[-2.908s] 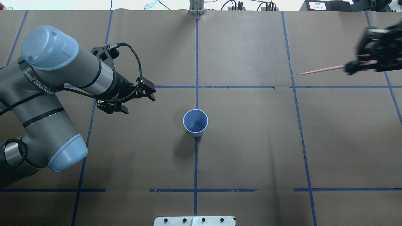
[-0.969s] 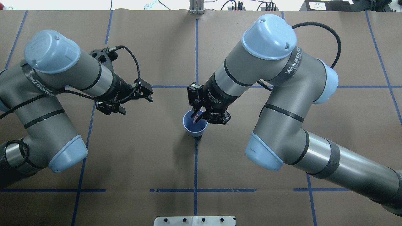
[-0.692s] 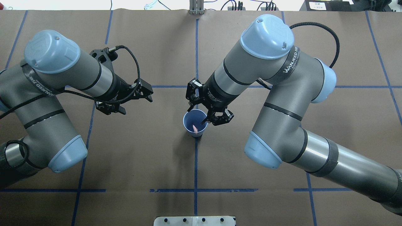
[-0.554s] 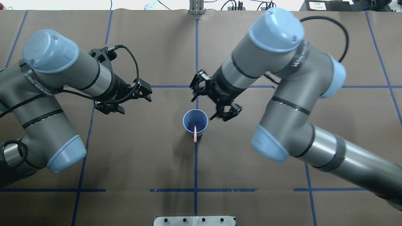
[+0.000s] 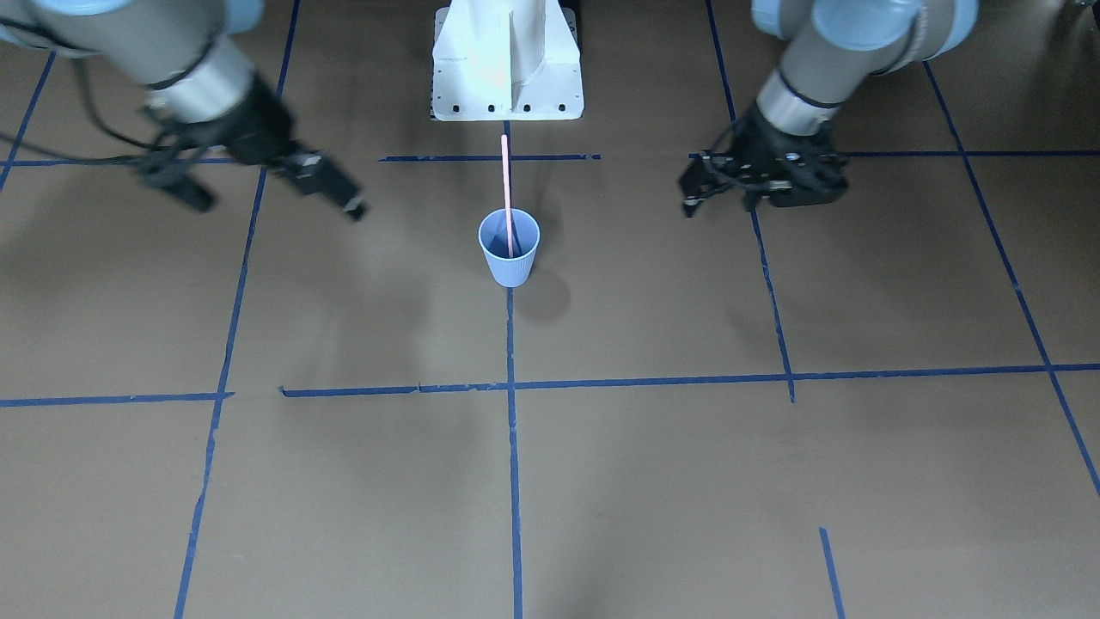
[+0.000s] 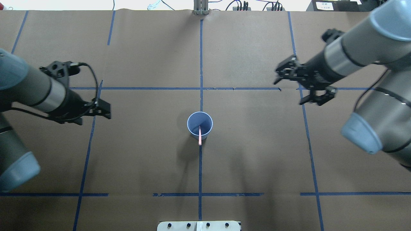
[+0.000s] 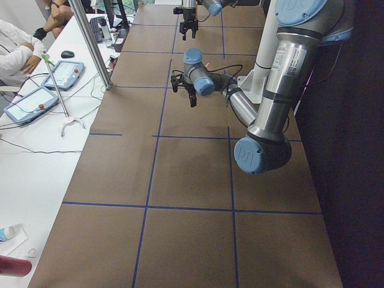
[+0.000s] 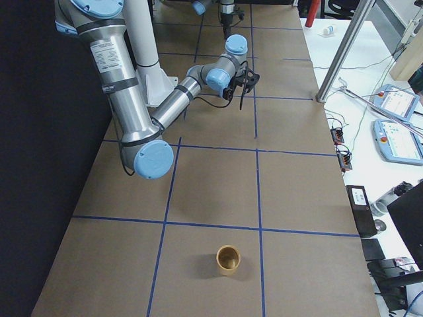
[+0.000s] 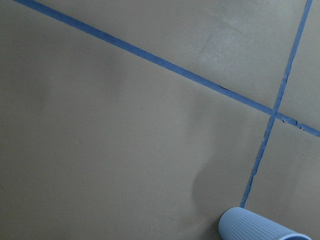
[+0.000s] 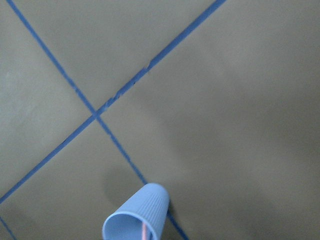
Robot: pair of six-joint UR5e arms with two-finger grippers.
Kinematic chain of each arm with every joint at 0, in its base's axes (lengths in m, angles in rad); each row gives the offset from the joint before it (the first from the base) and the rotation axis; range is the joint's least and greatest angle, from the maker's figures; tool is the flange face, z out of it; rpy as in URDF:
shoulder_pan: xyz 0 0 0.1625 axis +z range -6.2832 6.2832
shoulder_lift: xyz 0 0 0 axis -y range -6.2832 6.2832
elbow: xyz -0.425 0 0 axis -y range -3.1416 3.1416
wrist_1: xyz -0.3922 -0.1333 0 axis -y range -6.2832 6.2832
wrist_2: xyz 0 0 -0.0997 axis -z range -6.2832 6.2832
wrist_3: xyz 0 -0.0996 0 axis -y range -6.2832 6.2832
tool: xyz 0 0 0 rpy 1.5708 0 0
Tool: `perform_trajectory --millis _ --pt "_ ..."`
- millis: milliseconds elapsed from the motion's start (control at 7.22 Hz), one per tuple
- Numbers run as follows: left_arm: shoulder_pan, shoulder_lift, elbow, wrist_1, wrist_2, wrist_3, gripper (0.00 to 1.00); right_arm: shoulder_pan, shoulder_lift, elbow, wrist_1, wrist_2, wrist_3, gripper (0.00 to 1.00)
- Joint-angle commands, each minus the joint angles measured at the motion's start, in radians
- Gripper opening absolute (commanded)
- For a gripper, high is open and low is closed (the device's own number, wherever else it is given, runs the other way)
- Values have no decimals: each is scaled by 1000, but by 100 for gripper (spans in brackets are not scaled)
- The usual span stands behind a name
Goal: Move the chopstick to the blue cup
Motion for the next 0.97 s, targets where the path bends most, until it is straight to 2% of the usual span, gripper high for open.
perform_trajectory --millis 0,138,277,415,554,692,831 --pt "-155 225 -31 4 -4 409 100 172 -198 -11 -4 3 -465 100" --pt "-243 286 -18 5 -7 598 100 252 -273 -5 -1 7 -633 100" --pt "-377 317 4 13 -77 802 100 342 -324 -17 -6 12 -833 100" --pt "-532 314 120 8 -238 991 100 440 -337 -66 -56 12 -1034 100" --pt "-606 305 244 -5 -327 1166 100 513 -337 -127 -108 12 -1250 100" --pt "-624 285 247 7 -362 1188 100 576 -337 -195 -130 12 -1442 100" --pt "-629 245 276 11 -340 1182 100 625 -338 -258 -130 12 -1573 100"
